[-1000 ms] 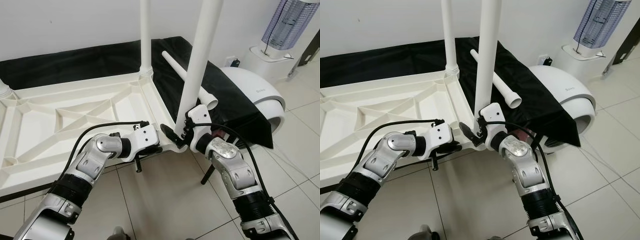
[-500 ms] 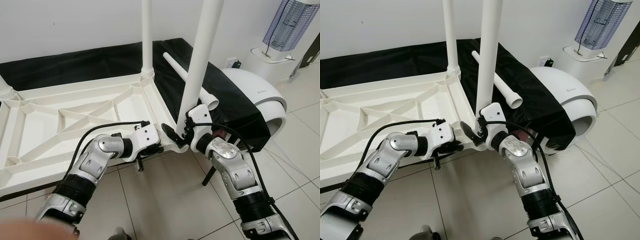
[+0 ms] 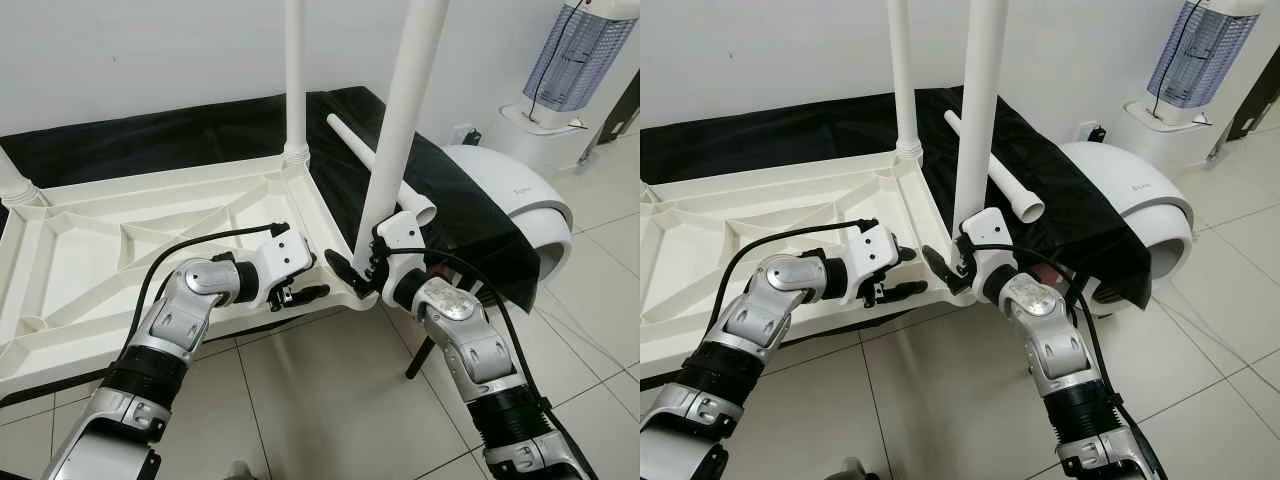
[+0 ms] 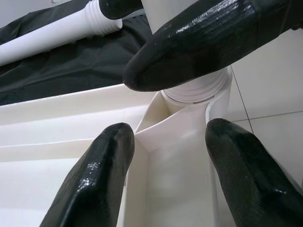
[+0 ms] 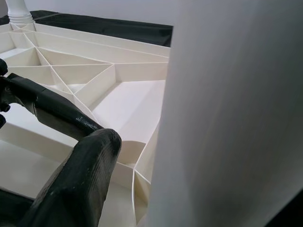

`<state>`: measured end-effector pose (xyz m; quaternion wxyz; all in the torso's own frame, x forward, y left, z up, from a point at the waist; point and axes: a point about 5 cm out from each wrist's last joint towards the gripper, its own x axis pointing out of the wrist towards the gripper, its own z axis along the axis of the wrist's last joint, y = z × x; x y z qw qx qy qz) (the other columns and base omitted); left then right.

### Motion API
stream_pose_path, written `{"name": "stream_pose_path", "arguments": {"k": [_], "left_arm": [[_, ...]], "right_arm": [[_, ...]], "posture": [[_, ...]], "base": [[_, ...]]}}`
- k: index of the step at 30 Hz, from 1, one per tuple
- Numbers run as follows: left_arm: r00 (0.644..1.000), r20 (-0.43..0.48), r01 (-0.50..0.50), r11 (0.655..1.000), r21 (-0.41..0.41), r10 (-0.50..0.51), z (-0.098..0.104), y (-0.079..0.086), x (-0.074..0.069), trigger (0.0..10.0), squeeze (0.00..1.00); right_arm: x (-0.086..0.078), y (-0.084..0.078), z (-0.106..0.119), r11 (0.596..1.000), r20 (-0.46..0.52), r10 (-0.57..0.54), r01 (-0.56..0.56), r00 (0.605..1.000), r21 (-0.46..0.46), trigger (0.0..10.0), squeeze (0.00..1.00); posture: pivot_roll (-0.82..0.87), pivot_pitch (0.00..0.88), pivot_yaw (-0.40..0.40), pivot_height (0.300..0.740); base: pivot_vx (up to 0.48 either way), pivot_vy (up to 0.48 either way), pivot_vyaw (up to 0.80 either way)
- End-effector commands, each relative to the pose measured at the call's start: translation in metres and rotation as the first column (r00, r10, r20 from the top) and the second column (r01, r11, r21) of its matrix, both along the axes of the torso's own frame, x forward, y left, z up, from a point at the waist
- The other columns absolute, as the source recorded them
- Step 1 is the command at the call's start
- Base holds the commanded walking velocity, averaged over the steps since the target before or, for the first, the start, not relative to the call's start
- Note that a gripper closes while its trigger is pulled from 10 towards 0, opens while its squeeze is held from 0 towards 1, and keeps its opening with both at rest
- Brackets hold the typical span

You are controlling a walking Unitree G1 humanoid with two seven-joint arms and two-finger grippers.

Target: Building children table

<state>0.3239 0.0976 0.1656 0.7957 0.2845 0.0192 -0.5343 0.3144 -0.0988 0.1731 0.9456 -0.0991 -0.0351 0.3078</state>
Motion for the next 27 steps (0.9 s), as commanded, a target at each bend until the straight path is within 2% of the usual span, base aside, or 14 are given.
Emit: {"name": "stream_pose_path", "arguments": {"k": [1,27], "left_arm": [[0.952,0.144,-0.255,0.961,-0.107,0.269,0.0083,0.0064,0.0125,10.0,1.00],[0.952,0.144,-0.255,0.961,-0.107,0.269,0.0083,0.0064,0.0125,10.0,1.00]], "right_arm": [[0.0004,0.0027,0.0028,1.000,0.008,0.010,-0.010,1.000,-0.004,10.0,0.00],[0.0004,0.0027,0.0028,1.000,0.008,0.010,-0.010,1.000,-0.004,10.0,0.00]], "posture": [[0.04,0.072,-0.011,0.740],[0.04,0.072,-0.011,0.740]], "base": [[0.000,0.000,0.00],[0.000,0.000,0.00]]}}
